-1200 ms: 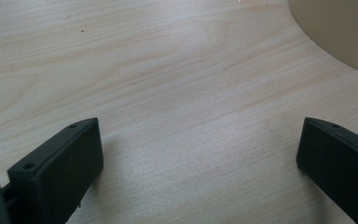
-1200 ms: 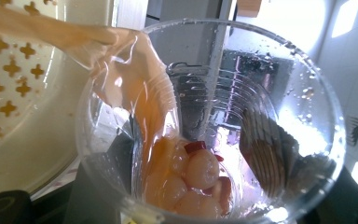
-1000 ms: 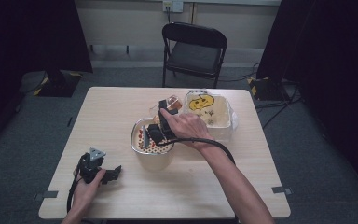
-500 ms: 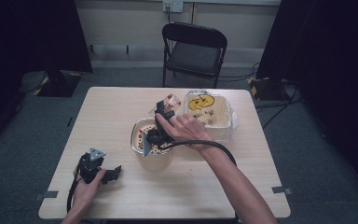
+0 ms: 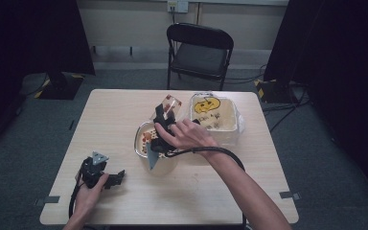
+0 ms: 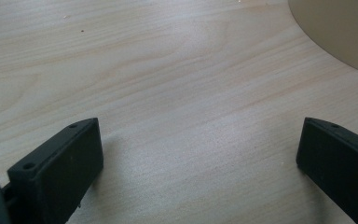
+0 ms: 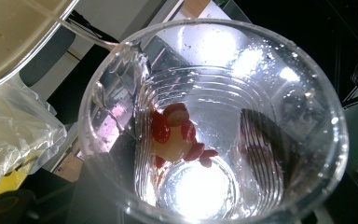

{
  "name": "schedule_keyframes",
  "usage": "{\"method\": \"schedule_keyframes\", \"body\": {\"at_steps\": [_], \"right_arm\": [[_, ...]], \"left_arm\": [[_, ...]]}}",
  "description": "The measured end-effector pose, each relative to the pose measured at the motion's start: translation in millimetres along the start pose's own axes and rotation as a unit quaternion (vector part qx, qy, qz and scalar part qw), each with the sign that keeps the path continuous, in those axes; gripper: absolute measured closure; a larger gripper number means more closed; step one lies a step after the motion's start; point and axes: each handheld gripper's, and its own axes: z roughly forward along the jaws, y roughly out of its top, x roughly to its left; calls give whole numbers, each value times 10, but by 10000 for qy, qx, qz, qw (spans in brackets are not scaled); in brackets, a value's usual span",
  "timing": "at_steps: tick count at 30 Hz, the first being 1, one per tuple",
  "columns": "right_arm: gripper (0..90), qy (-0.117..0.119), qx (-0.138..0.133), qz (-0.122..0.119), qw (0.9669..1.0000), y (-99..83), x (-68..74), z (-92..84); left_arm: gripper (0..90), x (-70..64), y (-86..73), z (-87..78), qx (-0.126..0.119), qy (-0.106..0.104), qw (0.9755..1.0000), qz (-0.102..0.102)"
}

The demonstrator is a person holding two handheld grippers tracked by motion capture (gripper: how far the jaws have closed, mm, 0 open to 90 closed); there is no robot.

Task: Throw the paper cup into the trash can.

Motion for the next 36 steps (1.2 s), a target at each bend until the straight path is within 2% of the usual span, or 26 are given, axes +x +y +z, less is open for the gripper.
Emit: {"method": "schedule_keyframes", "body": {"at_steps": [4,6,8,12,14,18,24,26,27,29,31,32,33,34,35,36], "right_arm": [[473,-52,20,-239,9997,-7,-24,-20],[475,-154,-18,-218,9996,-13,-13,-14],[477,-122,26,-413,9991,-26,-32,-14],[479,-135,43,-474,9988,-46,-36,-17],[481,-189,43,-600,9980,-53,-29,-19],[482,-200,86,-588,9980,-83,-38,-17],[482,-235,16,-777,9967,-100,-14,-49],[482,-176,2,-815,9965,-104,-12,-53],[482,-176,2,-815,9965,-104,-12,-53],[481,-93,47,-666,9977,-129,-39,-28],[481,-89,8,-686,9976,-129,-44,-29],[481,-133,-42,-775,9969,-117,-41,-52],[481,-164,-108,-730,9971,-112,-57,-70],[481,-121,-61,-617,9980,-114,-81,-64],[481,-60,3,-618,9981,-112,-96,-37],[481,-17,34,-717,9974,-109,-86,-14]], "left_arm": [[0,0,0,-1,2,3,10000,4],[0,0,0,-1,3,-1,10000,1],[0,0,0,0,1,2,10000,1],[0,0,0,0,1,-1,10000,0],[0,0,1,-1,3,-2,10000,-3],[0,0,1,-1,3,-1,10000,-1],[0,0,1,-1,3,-3,10000,-2],[0,0,1,-1,4,-2,10000,-3],[0,0,1,-1,4,-2,10000,-3],[0,0,1,-1,5,-1,10000,-1],[0,0,1,-1,6,-2,10000,1],[0,0,1,-1,5,-3,10000,0],[0,0,1,-1,4,-3,10000,-1],[0,0,1,-1,7,-4,10000,3],[0,0,1,0,5,-4,10000,3],[0,0,1,0,4,-5,10000,2]]}}
